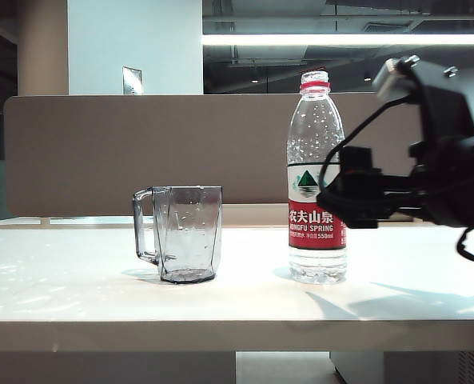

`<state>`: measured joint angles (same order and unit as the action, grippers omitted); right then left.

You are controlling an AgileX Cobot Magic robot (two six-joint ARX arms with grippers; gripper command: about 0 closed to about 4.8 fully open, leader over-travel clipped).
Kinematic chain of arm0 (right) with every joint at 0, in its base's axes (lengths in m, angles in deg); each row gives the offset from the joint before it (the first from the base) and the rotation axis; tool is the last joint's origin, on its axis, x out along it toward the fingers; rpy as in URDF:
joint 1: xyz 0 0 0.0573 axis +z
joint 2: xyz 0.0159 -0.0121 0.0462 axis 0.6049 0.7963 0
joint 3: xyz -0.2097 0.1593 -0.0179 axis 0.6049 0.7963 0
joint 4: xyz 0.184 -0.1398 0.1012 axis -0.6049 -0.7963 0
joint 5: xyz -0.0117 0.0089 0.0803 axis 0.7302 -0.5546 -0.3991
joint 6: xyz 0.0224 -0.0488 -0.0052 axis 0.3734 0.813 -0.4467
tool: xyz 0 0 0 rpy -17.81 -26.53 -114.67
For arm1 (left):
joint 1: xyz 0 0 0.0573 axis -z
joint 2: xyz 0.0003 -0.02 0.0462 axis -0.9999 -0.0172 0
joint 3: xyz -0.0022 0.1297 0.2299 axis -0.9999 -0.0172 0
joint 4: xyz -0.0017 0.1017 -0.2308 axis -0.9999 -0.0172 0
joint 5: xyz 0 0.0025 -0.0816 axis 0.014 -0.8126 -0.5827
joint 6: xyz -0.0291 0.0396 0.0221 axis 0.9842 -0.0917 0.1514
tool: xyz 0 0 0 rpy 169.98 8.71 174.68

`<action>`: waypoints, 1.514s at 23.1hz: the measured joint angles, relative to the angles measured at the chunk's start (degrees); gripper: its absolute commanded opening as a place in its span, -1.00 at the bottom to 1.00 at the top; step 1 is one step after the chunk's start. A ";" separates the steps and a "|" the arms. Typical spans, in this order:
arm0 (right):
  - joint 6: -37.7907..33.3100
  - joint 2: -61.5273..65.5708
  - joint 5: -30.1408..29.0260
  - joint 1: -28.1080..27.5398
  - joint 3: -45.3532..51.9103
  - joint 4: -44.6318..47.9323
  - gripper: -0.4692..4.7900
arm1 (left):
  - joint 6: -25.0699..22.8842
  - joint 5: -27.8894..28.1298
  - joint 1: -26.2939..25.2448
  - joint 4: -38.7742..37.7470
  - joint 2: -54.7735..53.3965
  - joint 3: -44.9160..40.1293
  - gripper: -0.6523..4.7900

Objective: Pick up the mineral water bottle on the table and pour water into the mug until it's half full.

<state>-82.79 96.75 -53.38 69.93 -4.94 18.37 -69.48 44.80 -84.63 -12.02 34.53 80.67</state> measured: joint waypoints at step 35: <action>2.64 17.07 -1.57 -2.10 -19.47 -3.96 0.04 | 0.02 0.00 0.00 0.00 0.00 0.02 -0.78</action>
<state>-80.15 113.82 -54.96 67.83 -24.41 14.41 -69.46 44.80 -84.63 -12.02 34.53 80.69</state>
